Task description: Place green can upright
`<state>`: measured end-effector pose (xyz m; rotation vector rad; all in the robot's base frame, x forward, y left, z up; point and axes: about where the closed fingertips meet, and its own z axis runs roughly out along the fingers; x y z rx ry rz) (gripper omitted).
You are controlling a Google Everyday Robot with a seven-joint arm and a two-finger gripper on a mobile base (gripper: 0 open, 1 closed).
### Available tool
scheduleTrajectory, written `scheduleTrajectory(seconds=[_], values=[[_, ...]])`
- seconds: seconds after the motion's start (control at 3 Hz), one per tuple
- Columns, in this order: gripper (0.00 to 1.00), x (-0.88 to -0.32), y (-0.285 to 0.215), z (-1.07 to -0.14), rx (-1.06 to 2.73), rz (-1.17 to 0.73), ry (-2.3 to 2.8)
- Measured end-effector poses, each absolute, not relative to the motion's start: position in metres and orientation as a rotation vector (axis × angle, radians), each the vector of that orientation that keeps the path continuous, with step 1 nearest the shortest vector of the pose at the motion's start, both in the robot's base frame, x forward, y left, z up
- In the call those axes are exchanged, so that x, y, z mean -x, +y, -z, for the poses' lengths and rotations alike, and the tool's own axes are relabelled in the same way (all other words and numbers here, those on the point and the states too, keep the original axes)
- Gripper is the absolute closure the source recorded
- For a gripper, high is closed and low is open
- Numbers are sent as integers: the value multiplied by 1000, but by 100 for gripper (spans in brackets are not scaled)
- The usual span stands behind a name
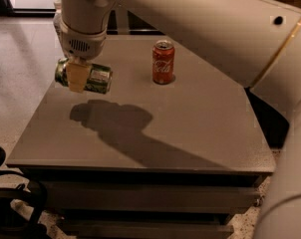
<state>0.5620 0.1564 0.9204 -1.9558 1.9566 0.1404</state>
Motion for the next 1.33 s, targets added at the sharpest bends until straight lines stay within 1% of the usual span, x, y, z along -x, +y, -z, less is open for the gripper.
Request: scheduleTrajectory(seconds=[0.67, 1.33], values=[[100, -555, 134, -955, 1797, -253, 1749], [100, -559, 141, -971, 1668, -378, 1469]])
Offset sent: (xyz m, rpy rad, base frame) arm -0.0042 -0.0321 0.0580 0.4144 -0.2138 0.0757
